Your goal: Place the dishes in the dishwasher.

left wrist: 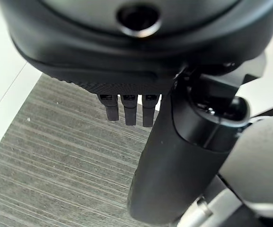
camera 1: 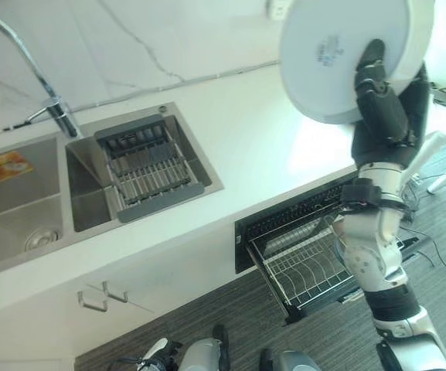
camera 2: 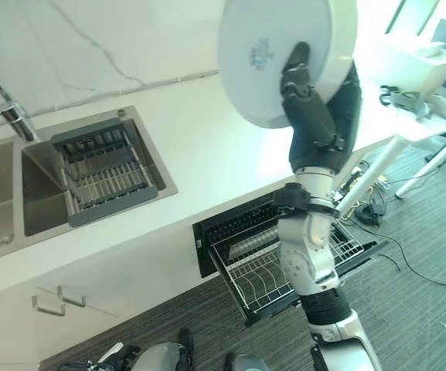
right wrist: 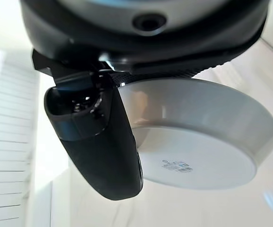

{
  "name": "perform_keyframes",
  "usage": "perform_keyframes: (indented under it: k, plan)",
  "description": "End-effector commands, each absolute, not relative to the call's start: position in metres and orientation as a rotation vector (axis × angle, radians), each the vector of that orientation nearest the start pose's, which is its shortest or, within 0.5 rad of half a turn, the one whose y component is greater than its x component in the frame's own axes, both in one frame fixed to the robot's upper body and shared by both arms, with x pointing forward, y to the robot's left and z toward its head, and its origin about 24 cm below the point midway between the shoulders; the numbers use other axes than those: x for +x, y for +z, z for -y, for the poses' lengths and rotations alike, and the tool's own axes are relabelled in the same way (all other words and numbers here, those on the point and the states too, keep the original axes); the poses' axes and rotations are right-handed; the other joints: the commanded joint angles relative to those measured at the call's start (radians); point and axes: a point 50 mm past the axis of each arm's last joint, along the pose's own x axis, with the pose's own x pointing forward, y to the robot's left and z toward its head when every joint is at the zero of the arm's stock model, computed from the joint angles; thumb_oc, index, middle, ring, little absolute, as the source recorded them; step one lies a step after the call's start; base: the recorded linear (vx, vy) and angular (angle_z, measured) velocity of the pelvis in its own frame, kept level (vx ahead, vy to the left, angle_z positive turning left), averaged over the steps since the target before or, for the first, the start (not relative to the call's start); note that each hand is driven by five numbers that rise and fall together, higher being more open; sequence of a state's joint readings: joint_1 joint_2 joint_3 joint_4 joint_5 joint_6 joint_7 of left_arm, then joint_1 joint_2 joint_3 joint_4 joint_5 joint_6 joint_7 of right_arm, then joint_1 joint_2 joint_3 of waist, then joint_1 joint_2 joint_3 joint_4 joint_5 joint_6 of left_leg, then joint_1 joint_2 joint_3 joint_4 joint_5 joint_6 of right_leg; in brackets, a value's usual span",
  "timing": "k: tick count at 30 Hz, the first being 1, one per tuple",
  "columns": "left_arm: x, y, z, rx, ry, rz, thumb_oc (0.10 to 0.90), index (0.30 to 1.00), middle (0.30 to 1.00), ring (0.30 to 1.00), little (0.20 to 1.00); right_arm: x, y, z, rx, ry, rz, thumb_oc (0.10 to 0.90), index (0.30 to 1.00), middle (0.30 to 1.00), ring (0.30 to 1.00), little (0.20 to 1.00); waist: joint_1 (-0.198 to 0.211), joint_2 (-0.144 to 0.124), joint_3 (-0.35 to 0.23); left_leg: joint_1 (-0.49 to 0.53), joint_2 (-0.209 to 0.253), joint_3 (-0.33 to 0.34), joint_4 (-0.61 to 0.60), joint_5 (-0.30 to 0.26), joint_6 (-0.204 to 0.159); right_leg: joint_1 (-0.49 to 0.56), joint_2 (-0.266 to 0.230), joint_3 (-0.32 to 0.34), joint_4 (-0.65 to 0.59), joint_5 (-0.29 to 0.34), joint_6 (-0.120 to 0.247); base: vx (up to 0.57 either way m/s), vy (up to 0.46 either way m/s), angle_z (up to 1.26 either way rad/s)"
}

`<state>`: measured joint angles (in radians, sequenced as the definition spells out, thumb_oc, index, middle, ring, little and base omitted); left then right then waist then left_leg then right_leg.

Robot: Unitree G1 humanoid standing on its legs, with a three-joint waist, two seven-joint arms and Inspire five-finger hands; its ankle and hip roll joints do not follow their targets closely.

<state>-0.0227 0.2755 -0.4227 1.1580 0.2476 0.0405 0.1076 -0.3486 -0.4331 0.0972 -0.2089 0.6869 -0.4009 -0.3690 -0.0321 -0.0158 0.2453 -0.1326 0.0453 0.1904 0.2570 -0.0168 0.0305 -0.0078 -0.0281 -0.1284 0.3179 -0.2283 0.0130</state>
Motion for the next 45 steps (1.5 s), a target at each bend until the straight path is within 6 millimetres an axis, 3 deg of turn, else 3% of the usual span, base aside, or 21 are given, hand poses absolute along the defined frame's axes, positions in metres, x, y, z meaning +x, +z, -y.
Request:
perform_keyframes:
  k: [1, 7, 9, 15, 20, 31, 38, 45]
  plan:
    - [0.105, -0.159, -0.210, 0.690, -0.236, -1.110, 0.800, 0.900, 0.900, 0.900, 0.900, 0.247, 0.254, 0.211, 0.360, -0.061, 1.086, 0.400, 0.300, 0.300, 0.300, 0.300, 0.008, -0.014, -0.025, 0.076, -0.004, -0.030, 0.043, -0.235, 0.001, -0.039, -0.024, -0.006, -0.018, 0.006, 0.060, -0.01, -0.063, -0.59]
    - [0.093, -0.163, -0.205, 0.551, -0.176, -1.165, 0.800, 0.900, 0.900, 0.900, 0.900, 0.231, 0.203, 0.261, 0.219, -0.234, 0.907, 0.400, 0.300, 0.300, 0.300, 0.300, -0.048, -0.020, -0.024, 0.094, 0.008, -0.003, 0.043, -0.240, -0.003, -0.052, -0.021, 0.018, -0.018, 0.009, 0.060, 0.00, -0.031, -0.46]
    - [0.096, -0.162, -0.201, 0.504, -0.177, -1.162, 0.800, 0.900, 0.900, 0.900, 0.900, 0.232, 0.180, 0.271, 0.045, -0.342, 0.799, 0.400, 0.300, 0.300, 0.300, 0.300, -0.060, -0.021, -0.012, 0.085, 0.009, -0.004, 0.043, -0.238, -0.003, -0.068, -0.025, 0.020, -0.018, 0.012, 0.059, -0.01, -0.020, -0.23]
    - [0.104, -0.159, -0.198, 0.501, -0.203, -1.113, 0.800, 0.900, 0.900, 0.900, 0.900, 0.253, 0.130, 0.268, -0.065, -0.347, 0.558, 0.400, 0.300, 0.300, 0.300, 0.300, -0.031, -0.013, 0.017, 0.059, 0.001, -0.032, 0.043, -0.237, -0.006, -0.084, -0.039, -0.011, -0.018, 0.013, 0.065, -0.01, 0.018, 0.12]
    - [0.110, -0.156, -0.200, 0.531, -0.228, -1.092, 0.800, 0.900, 0.900, 0.900, 0.900, 0.264, 0.120, 0.258, -0.096, -0.330, 0.517, 0.400, 0.300, 0.300, 0.300, 0.300, -0.006, -0.010, 0.029, 0.044, -0.008, -0.050, 0.043, -0.234, -0.004, -0.087, -0.044, -0.029, -0.018, 0.013, 0.064, 0.00, 0.013, 0.22]
    - [0.122, -0.150, -0.201, 0.600, -0.270, -1.041, 0.800, 0.900, 0.900, 0.900, 0.900, 0.280, 0.123, 0.247, -0.220, -0.349, 0.484, 0.400, 0.300, 0.300, 0.300, 0.300, 0.029, 0.001, 0.063, 0.024, -0.030, -0.084, 0.043, -0.228, 0.005, -0.091, -0.047, -0.044, -0.018, 0.019, 0.062, 0.01, 0.028, 0.11]
    - [0.135, -0.144, -0.207, 0.616, -0.272, -1.009, 0.800, 0.900, 0.900, 0.900, 0.900, 0.296, 0.129, 0.261, -0.531, -0.514, 0.423, 0.400, 0.300, 0.300, 0.300, 0.300, 0.053, 0.000, 0.095, 0.004, -0.038, -0.100, 0.043, -0.223, 0.010, -0.101, -0.047, -0.053, -0.018, 0.028, 0.065, -0.02, 0.011, 0.12]
    - [0.144, -0.142, -0.207, 0.646, -0.300, -0.984, 0.800, 0.900, 0.900, 0.900, 0.900, 0.308, 0.118, 0.270, -0.775, -0.687, 0.384, 0.400, 0.300, 0.300, 0.300, 0.300, 0.083, 0.008, 0.115, -0.009, -0.045, -0.121, 0.043, -0.217, 0.014, -0.101, -0.045, -0.066, -0.018, 0.030, 0.062, 0.00, -0.014, 0.13]
